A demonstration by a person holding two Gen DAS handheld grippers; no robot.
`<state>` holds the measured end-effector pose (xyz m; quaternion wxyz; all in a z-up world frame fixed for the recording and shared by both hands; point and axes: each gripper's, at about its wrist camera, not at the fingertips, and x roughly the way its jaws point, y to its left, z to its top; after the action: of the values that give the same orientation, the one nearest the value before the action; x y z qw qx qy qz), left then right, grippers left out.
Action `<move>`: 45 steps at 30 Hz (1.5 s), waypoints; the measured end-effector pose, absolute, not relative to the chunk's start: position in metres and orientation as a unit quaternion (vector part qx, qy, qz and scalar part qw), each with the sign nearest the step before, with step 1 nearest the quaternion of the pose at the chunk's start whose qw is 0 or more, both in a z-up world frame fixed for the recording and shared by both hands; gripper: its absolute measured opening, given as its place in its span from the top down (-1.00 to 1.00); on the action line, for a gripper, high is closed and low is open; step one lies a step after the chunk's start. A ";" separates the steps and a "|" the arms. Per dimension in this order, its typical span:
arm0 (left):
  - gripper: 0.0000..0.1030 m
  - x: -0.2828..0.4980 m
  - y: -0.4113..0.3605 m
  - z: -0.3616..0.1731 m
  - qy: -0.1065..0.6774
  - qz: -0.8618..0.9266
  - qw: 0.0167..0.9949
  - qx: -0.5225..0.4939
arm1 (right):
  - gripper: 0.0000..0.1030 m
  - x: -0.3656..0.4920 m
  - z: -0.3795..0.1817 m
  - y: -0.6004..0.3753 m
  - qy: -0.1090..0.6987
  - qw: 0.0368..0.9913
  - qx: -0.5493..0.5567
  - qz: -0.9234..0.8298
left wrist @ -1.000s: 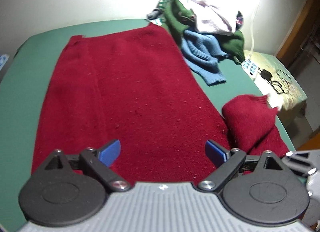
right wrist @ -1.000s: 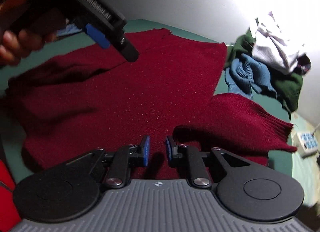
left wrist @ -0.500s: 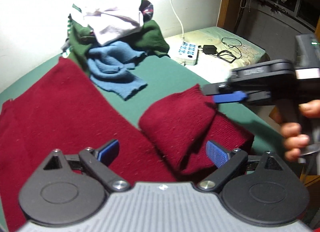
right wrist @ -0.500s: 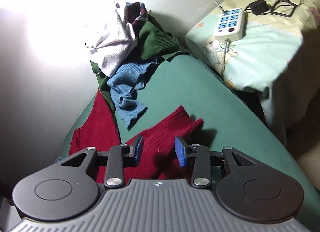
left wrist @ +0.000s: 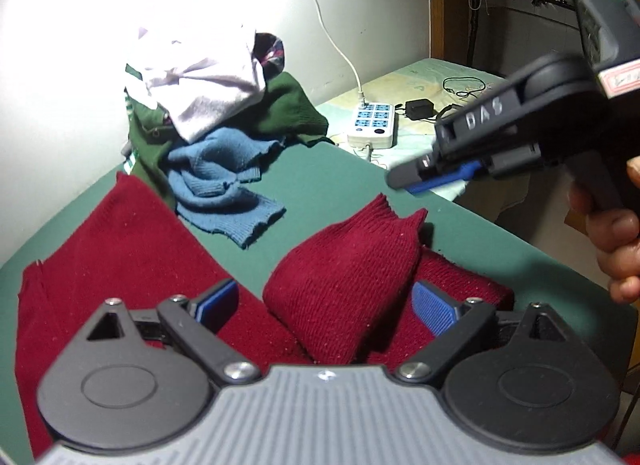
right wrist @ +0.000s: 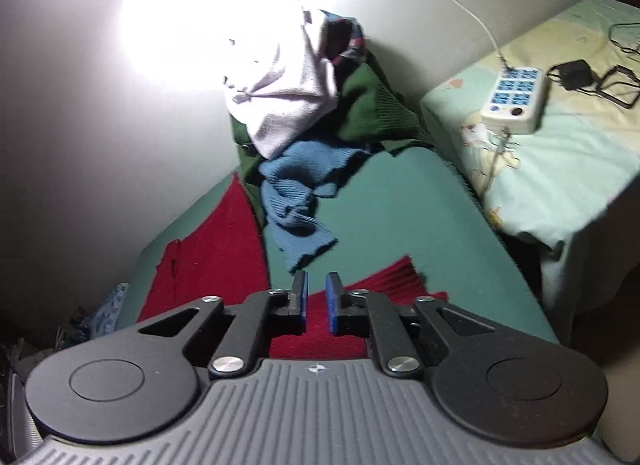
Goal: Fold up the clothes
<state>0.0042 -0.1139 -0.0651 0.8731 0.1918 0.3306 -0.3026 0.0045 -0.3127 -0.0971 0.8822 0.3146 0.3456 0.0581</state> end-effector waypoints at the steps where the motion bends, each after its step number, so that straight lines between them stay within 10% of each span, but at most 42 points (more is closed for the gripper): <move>1: -0.82 0.003 -0.115 -0.066 0.332 -0.304 0.872 0.192 | 0.43 0.003 -0.104 -0.319 0.363 0.873 0.323 0.044; 7: -0.82 -0.001 -0.122 -0.077 0.342 -0.298 0.867 0.206 | 0.27 0.010 -0.145 -0.334 0.387 0.835 0.391 0.022; 10: -0.82 0.000 -0.125 -0.078 0.342 -0.297 0.868 0.204 | 0.80 0.017 -0.149 -0.331 0.382 0.833 0.400 0.025; 17: -0.76 0.003 -0.142 -0.078 0.319 -0.286 0.873 0.230 | 0.87 0.016 -0.094 -0.318 0.321 0.862 0.376 0.107; 19: -0.53 0.007 -0.149 -0.077 0.314 -0.281 0.876 0.234 | 0.87 0.015 -0.080 -0.311 0.312 0.870 0.359 0.128; 21: 0.23 0.013 -0.151 -0.079 0.324 -0.276 0.876 0.227 | 0.87 0.012 -0.067 -0.305 0.302 0.879 0.341 0.144; 27: 0.92 0.020 -0.142 -0.082 0.326 -0.248 0.888 0.207 | 0.86 0.007 -0.053 -0.298 0.275 0.894 0.315 0.161; 33: 0.95 0.029 -0.115 -0.060 0.305 -0.222 0.913 0.154 | 0.41 -0.002 -0.049 -0.300 0.246 0.900 0.317 0.170; 45: 0.97 0.075 0.005 -0.007 0.322 -0.169 0.928 -0.074 | 0.26 -0.052 -0.085 -0.282 0.305 0.925 0.160 0.160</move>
<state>0.0745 0.0046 -0.0066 0.9284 -0.0744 0.3225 -0.1688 -0.0523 -0.2822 -0.0849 0.9249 0.1603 0.3053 0.1600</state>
